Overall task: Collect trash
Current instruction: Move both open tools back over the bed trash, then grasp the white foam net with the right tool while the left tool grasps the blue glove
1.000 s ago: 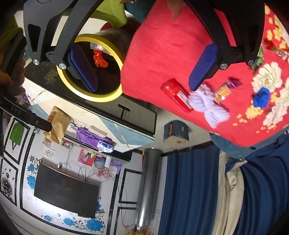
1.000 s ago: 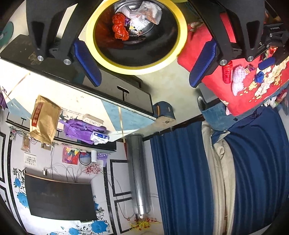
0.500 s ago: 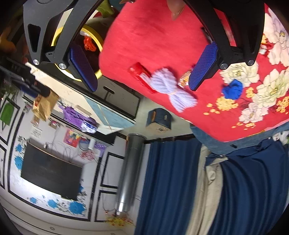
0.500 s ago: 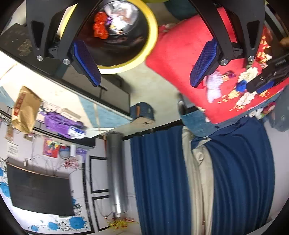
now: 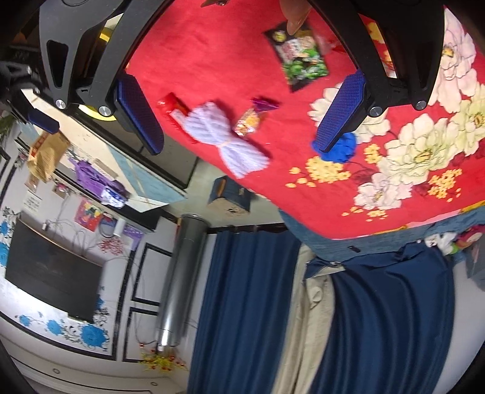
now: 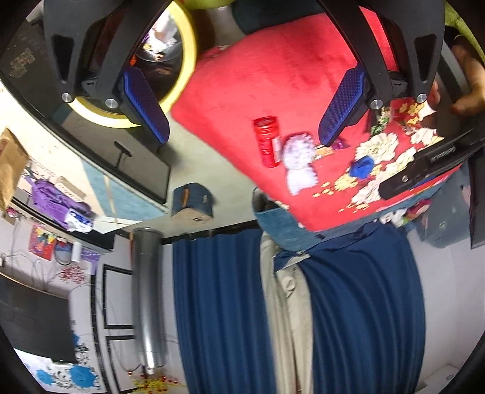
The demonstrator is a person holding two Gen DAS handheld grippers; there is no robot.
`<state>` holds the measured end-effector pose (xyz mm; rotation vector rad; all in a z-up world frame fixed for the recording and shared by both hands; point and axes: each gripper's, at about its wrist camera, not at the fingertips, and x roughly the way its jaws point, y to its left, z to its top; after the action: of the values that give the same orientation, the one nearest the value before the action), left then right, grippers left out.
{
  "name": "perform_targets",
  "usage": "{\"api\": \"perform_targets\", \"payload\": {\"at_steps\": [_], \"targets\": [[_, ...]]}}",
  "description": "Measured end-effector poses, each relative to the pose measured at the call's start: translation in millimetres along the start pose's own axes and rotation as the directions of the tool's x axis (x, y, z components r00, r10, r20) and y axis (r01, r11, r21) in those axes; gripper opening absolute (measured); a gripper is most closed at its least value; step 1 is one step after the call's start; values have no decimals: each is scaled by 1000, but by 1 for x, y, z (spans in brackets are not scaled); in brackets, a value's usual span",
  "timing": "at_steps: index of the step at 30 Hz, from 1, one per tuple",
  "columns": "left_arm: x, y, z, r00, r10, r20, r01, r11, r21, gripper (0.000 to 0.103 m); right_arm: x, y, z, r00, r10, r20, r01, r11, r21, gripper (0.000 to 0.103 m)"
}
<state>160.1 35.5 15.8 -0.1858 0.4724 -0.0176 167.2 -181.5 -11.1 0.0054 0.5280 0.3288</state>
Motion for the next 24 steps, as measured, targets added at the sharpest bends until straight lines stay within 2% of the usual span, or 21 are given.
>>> {"api": "perform_targets", "payload": {"at_steps": [6, 13, 17, 24], "targets": [[8, 35, 2, 997, 74, -25, -75, 996, -42, 93, 30, 29, 1, 998, 49, -48, -51, 998, -46, 96], [16, 72, 4, 990, 123, -62, -129, 986, -102, 93, 72, 56, 4, 992, 87, -86, -96, 990, -103, 96], [25, 90, 2, 987, 136, -85, -146, 981, -130, 93, 97, 67, 7, 989, 88, -118, -103, 986, -130, 96], [56, 119, 1, 974, 137, -177, -170, 969, -182, 93, 138, 81, 16, 981, 67, -183, -99, 980, -174, 86]]}}
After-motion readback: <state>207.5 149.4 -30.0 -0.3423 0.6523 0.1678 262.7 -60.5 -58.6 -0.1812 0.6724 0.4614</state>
